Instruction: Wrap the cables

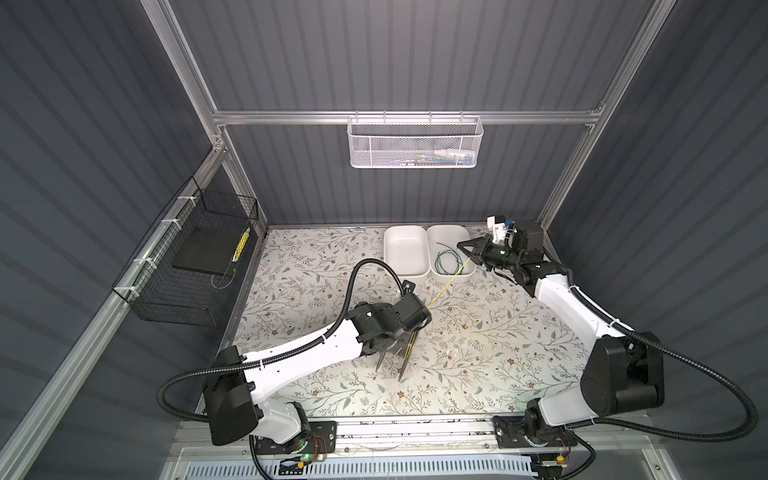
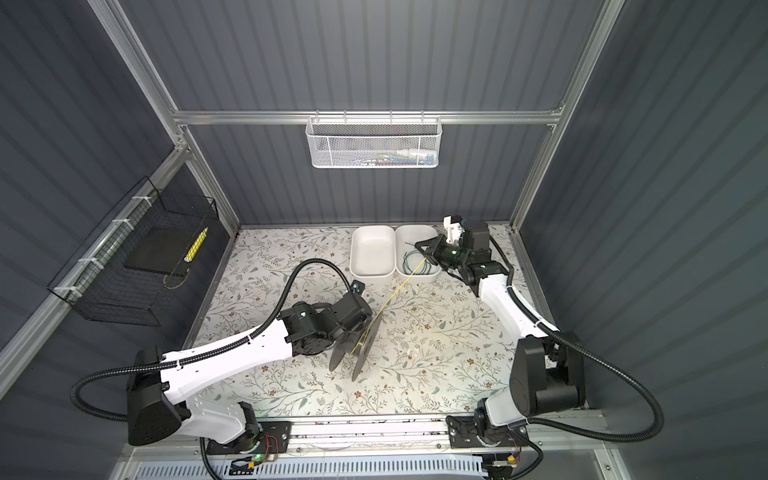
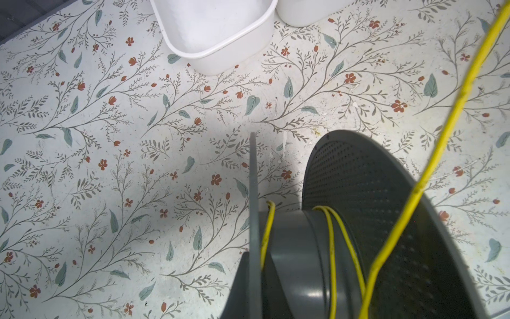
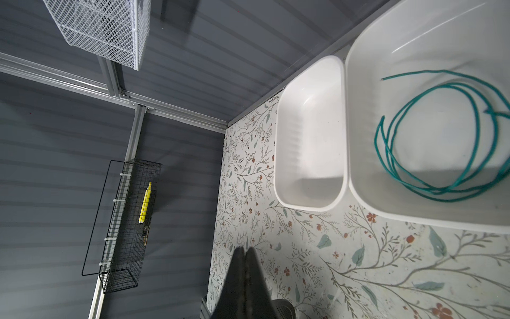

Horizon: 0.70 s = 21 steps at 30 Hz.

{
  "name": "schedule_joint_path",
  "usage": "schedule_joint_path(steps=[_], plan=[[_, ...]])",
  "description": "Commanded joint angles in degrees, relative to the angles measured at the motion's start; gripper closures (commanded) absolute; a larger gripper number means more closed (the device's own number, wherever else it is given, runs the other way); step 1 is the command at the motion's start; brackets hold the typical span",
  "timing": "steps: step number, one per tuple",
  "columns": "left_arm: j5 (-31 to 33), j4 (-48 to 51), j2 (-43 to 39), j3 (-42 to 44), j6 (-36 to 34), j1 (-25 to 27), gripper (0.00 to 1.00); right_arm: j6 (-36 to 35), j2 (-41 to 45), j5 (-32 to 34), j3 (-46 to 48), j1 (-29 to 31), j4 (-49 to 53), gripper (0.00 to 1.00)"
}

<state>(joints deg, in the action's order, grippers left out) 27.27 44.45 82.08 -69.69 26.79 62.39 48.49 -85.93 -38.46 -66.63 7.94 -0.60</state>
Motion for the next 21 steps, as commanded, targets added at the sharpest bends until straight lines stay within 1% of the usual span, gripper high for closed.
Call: schedule_joint_path(steps=[1,7,9,14,17,21], plan=[[-1.47,5.60,-2.34,-0.93,-1.98,0.36,1.00,-3.88,-1.50,2.04,-4.63,-2.66,1.35,1.00],[-6.00,8.01,-5.97,0.80,-2.73,0.45,1.00,-3.75,-3.33,4.75,-9.01,-5.30,1.36,1.00],[-8.56,9.00,-6.73,1.13,-3.73,0.52,1.00,-3.89,-5.08,4.95,-10.95,-5.57,1.56,1.00],[-11.78,11.02,-9.70,1.45,-4.73,0.58,1.00,-4.81,-10.06,6.43,-14.27,-5.63,2.96,1.00],[-12.41,11.30,-12.27,1.31,-5.15,0.54,1.00,-5.51,-11.81,7.20,-13.42,-5.62,2.77,1.00],[-12.96,9.69,-16.07,0.22,-4.72,0.54,1.00,-5.01,-11.23,8.14,-7.18,-5.65,-0.63,1.00]])
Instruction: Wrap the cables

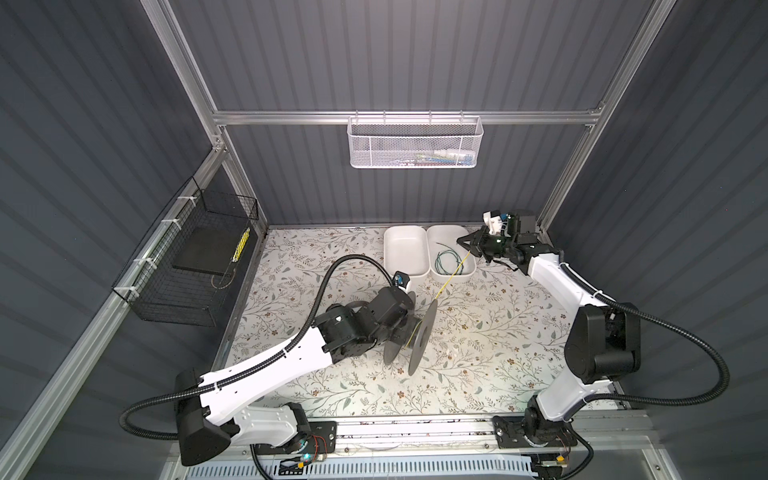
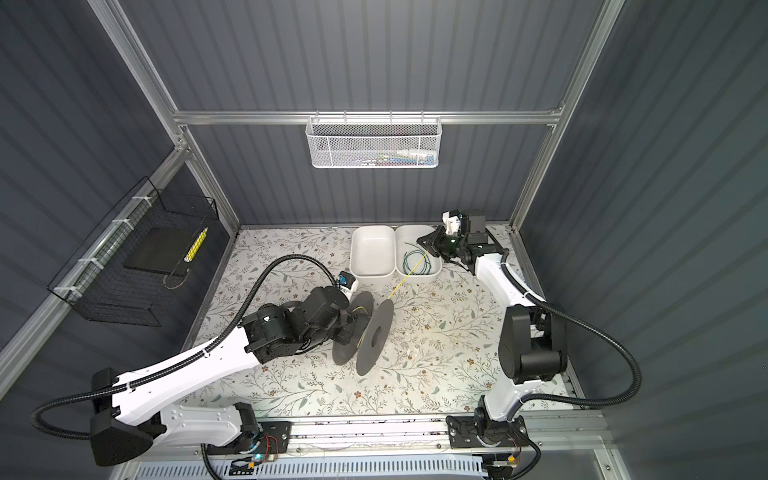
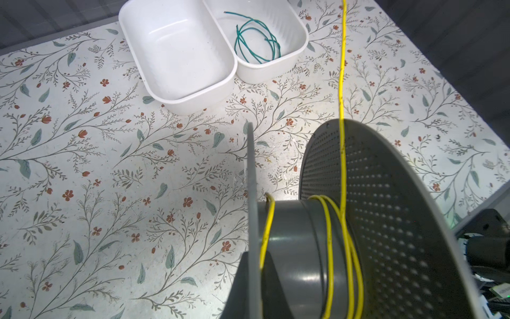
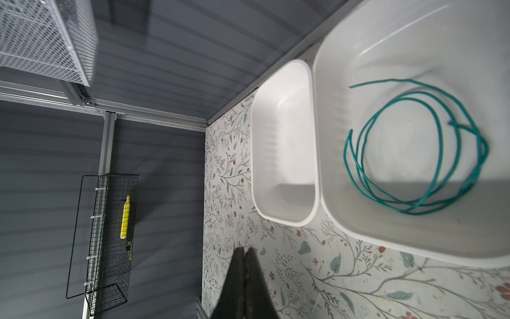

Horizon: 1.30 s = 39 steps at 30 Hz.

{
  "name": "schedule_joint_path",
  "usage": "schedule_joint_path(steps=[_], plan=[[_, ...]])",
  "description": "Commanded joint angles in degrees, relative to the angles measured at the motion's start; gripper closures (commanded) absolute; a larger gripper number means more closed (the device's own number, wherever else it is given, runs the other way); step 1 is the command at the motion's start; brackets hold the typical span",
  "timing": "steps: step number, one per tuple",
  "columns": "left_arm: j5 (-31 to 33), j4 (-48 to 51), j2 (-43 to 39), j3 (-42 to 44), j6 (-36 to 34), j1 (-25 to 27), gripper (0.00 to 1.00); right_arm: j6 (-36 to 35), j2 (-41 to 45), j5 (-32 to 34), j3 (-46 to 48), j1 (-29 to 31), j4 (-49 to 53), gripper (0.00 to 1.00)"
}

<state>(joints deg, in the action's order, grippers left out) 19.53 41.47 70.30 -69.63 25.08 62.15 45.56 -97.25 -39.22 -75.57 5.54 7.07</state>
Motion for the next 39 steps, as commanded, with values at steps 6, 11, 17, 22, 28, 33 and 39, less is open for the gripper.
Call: schedule_joint_path(steps=[6,11,17,22,28,33,39], plan=[[-5.66,8.72,-5.89,-6.05,-2.58,0.71,1.00,0.24,4.66,11.09,15.60,-2.77,-16.24,1.00],[-6.50,3.86,-4.59,-10.87,-2.03,0.40,1.00,2.15,9.61,15.88,26.06,-0.61,-20.61,1.00],[-6.33,-1.03,-1.26,-18.37,-1.49,-1.53,1.00,5.01,16.57,23.41,35.75,3.44,-22.45,1.00],[-7.18,-7.46,0.97,-20.56,-0.43,-4.32,1.00,10.09,21.35,27.20,42.09,8.90,-24.21,1.00],[-7.40,-14.72,4.50,-23.87,-0.83,-5.43,1.00,19.23,23.23,29.71,46.98,15.74,-28.59,1.00],[-4.46,-21.13,6.31,-23.03,-0.80,-5.51,1.00,24.91,24.68,33.11,49.26,21.45,-30.84,1.00],[4.75,-26.11,8.38,-21.61,-2.39,-5.59,1.00,30.19,27.08,36.32,52.24,26.23,-31.65,0.99]])
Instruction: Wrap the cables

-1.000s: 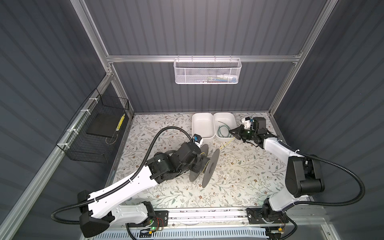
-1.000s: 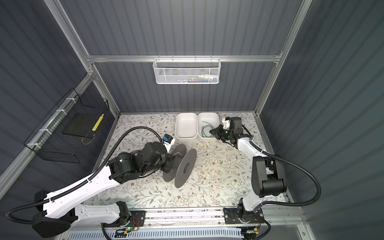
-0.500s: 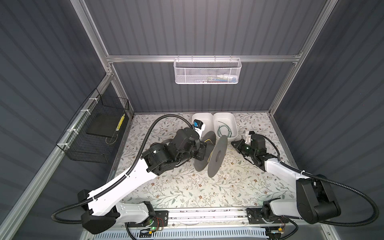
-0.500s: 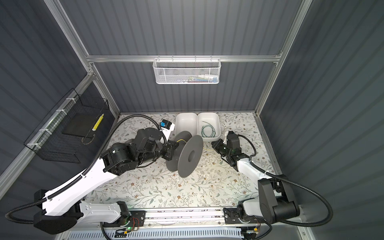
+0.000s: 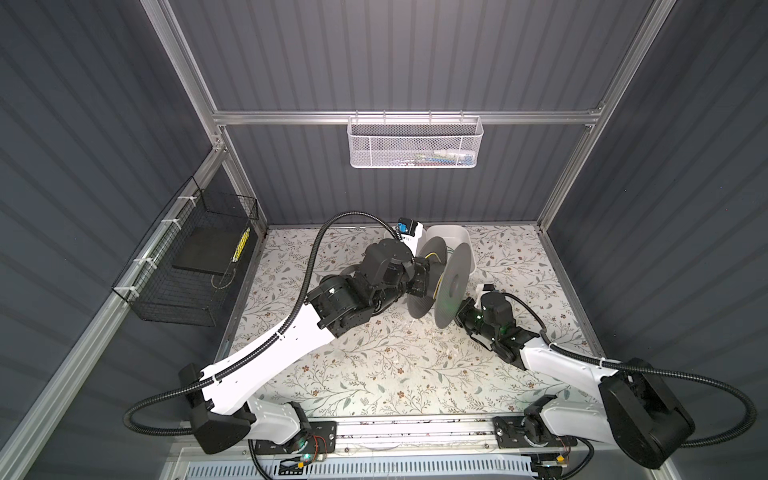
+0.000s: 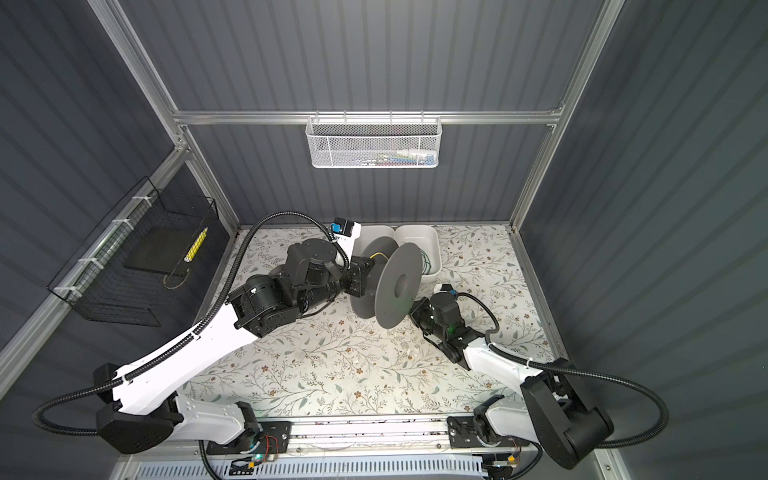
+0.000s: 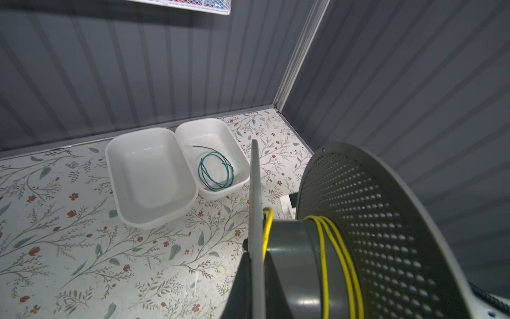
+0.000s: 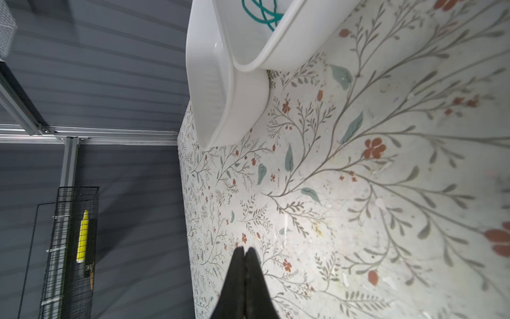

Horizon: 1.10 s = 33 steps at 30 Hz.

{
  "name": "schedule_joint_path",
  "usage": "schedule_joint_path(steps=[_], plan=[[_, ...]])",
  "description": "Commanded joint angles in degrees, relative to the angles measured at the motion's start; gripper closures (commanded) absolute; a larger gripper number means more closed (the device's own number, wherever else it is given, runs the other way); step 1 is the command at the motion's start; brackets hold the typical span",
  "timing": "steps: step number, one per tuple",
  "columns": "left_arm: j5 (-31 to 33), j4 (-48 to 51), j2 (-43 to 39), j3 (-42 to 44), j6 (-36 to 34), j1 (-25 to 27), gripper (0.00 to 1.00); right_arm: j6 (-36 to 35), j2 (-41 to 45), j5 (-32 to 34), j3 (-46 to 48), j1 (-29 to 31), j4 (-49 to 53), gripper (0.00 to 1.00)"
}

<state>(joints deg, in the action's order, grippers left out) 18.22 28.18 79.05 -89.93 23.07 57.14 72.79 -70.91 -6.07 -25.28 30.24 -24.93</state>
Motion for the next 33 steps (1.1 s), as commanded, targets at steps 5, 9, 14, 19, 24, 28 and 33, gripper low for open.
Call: schedule_joint_path(steps=[5,9,14,19,24,28,33], plan=[[3.81,-13.03,1.43,-1.22,-0.48,-0.63,1.00,3.59,2.41,1.94,3.33,1.34,0.37,0.89],[2.12,-10.18,1.23,-0.45,-1.09,-0.63,1.00,2.20,4.24,-0.30,3.35,-0.42,2.08,0.82],[1.68,-7.12,-0.80,2.23,-1.87,-0.61,1.00,-0.31,6.13,-5.55,2.61,-4.26,4.72,0.72],[1.15,-5.10,-1.44,2.52,-3.00,-0.62,1.00,-2.68,9.04,-9.79,2.78,-7.68,7.68,0.62],[1.24,-3.30,-1.18,1.75,-3.72,-0.57,1.00,-5.36,14.14,-12.53,2.70,-12.34,13.01,0.50],[2.43,-1.05,-0.87,1.51,-3.93,-0.59,1.00,-7.38,18.52,-17.55,1.64,-17.34,17.74,0.46],[4.00,2.67,0.48,-0.05,-4.83,-0.61,1.00,-15.75,24.66,-16.27,-3.91,-18.72,30.66,0.46]])
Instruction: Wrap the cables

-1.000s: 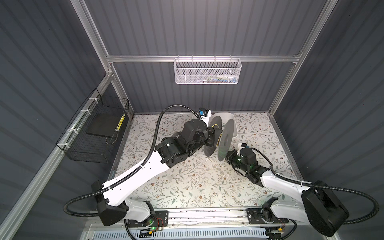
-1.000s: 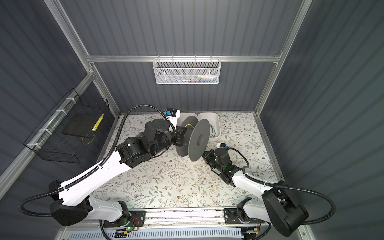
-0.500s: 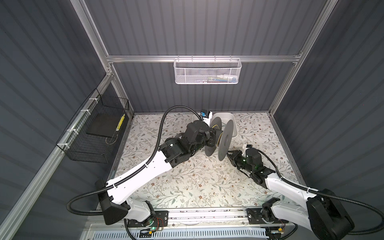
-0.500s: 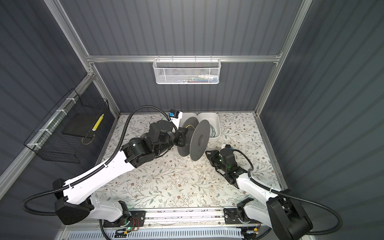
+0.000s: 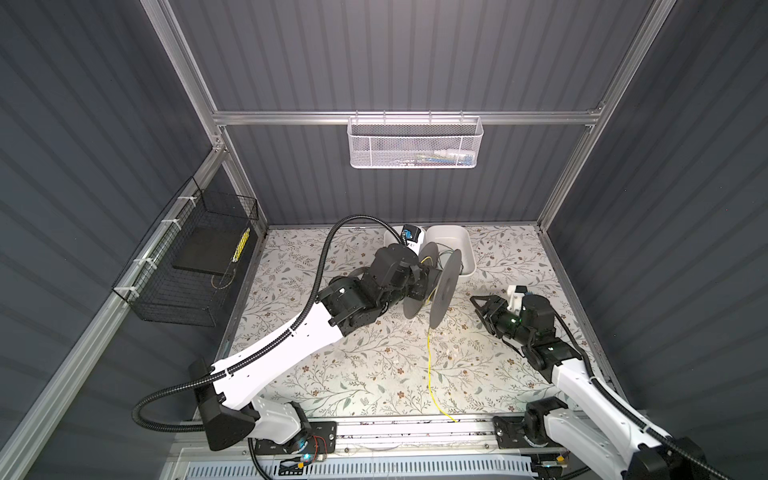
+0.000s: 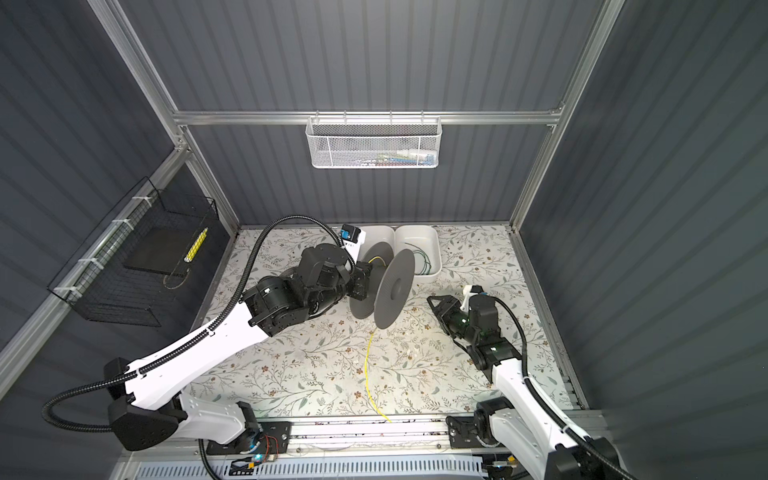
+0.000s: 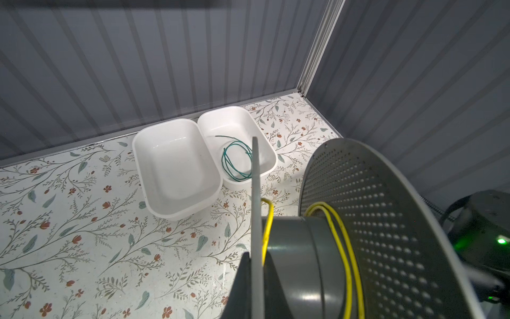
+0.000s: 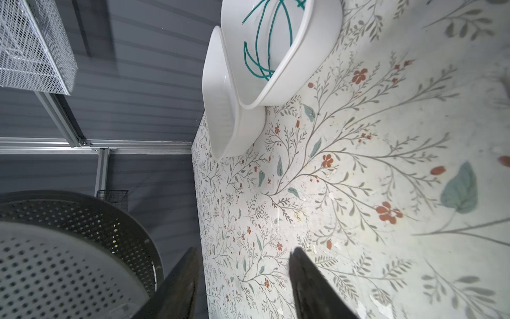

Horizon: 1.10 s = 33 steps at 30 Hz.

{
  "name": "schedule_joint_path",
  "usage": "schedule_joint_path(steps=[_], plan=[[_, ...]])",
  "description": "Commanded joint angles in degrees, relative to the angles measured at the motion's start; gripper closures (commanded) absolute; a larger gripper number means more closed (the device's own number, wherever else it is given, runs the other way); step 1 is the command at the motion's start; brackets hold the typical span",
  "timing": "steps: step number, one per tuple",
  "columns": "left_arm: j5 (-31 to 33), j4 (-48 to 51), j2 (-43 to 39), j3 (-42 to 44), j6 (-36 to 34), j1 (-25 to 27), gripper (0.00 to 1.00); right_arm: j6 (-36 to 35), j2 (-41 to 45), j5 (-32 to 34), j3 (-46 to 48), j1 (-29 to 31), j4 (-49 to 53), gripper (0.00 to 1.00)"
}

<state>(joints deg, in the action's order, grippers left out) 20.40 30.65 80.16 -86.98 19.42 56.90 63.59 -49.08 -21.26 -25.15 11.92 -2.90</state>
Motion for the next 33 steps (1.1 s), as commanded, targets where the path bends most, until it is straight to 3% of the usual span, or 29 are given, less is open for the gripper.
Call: schedule_joint_path(steps=[1,6,8,10,15,21,26,33], plan=[[3.00,1.96,-0.03,-3.93,-1.58,-0.37,1.00,-9.06,4.06,-0.45,-6.30,-0.41,12.56,0.47],[6.79,6.28,2.03,-6.20,-5.34,-0.56,1.00,-19.15,8.43,1.39,-17.20,0.31,30.22,0.64],[8.42,8.28,3.15,-7.67,-6.75,-0.59,1.00,-22.83,9.94,5.15,-21.14,2.61,36.03,0.77],[8.89,10.29,4.57,-9.33,-7.99,-0.82,1.00,-25.99,10.83,8.15,-25.30,7.04,40.62,0.84],[9.32,13.50,7.60,-11.10,-9.71,-1.83,1.00,-30.64,12.54,12.72,-32.14,15.80,46.32,0.79],[9.93,15.09,9.64,-10.97,-13.47,-3.25,1.00,-34.33,11.65,5.09,-36.96,20.78,49.01,0.71],[12.10,16.01,10.73,-10.60,-16.80,-3.64,1.00,-36.99,9.41,4.99,-42.89,27.55,51.60,0.70],[12.66,16.41,11.68,-10.28,-18.01,-3.85,1.00,-40.99,2.21,10.32,-49.12,43.68,53.59,0.61]])
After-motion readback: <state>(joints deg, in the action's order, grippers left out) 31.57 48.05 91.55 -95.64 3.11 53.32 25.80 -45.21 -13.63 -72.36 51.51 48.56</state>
